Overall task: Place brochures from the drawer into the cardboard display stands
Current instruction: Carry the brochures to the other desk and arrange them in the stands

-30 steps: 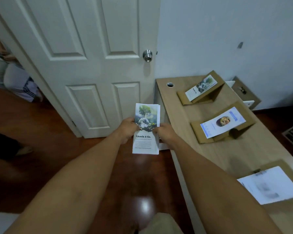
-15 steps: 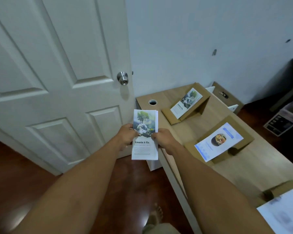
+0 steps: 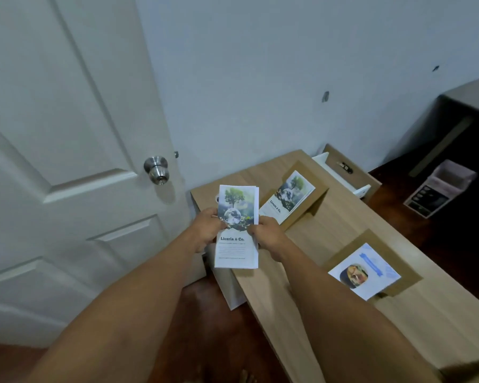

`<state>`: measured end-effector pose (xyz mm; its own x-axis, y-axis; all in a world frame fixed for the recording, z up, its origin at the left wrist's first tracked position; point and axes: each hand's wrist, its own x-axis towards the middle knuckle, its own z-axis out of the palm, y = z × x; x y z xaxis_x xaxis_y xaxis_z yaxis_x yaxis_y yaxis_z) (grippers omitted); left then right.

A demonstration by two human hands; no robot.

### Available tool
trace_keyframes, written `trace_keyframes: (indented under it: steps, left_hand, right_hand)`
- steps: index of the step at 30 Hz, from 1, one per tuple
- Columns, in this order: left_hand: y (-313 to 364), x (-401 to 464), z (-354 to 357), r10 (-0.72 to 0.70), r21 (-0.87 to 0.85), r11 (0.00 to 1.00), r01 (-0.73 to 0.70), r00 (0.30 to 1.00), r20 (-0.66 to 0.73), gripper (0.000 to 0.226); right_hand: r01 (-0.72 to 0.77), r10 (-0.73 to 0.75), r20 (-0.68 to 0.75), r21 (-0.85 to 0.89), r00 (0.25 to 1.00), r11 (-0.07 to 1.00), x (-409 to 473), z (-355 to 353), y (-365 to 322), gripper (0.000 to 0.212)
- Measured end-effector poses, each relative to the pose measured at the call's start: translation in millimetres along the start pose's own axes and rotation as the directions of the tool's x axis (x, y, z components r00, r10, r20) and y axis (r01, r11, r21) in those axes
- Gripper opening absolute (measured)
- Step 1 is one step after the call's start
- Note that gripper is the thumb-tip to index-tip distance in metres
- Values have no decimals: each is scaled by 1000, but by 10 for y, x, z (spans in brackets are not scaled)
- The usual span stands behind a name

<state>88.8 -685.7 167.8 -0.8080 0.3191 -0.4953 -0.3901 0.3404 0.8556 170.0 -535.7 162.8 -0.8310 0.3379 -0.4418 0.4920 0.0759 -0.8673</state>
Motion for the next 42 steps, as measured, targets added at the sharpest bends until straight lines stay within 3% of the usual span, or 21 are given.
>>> trace_keyframes:
  steps: [7, 11, 15, 18, 21, 25, 29, 35, 42]
  left_hand:
    - [236, 626, 143, -28, -19, 999, 31, 984, 173, 24]
    - [350, 853, 158, -60, -94, 990, 103, 926, 374, 23]
    - [338, 1069, 135, -66, -104, 986, 131, 877, 476, 32]
    - [323, 1187, 151, -41, -133, 985, 114, 886, 461, 31]
    - [293, 1265, 143, -12, -153, 984, 92, 888, 460, 35]
    - [355, 1272, 92, 2, -222, 969, 112, 889, 458, 32]
    - [421, 1352, 72, -33, -249, 952, 177, 870, 492, 28]
    - [397, 1445, 93, 51, -207, 978, 33, 921, 387, 28]
    - [453, 1531, 73, 29, -189, 981, 46, 925, 378, 27]
  right_hand:
    - [-67, 84, -135, 127, 987, 990, 431, -166, 34, 21]
    - [-90, 144, -179, 279, 973, 956, 612, -240, -15, 21]
    - [-91, 196, -232, 399, 953, 912, 731, -192, -63, 19]
    - [-30, 197, -290, 494, 936, 869, 797, -108, -87, 11]
    - [22, 218, -348, 570, 912, 821, 856, -29, -102, 29]
    - [64, 234, -398, 608, 887, 791, 865, -13, -151, 10]
    - [92, 238, -430, 619, 871, 780, 921, -30, -195, 14]
    - [119, 226, -485, 582, 845, 804, 903, -60, -207, 5]
    - [108, 260, -497, 597, 828, 795, 889, -126, -184, 12]
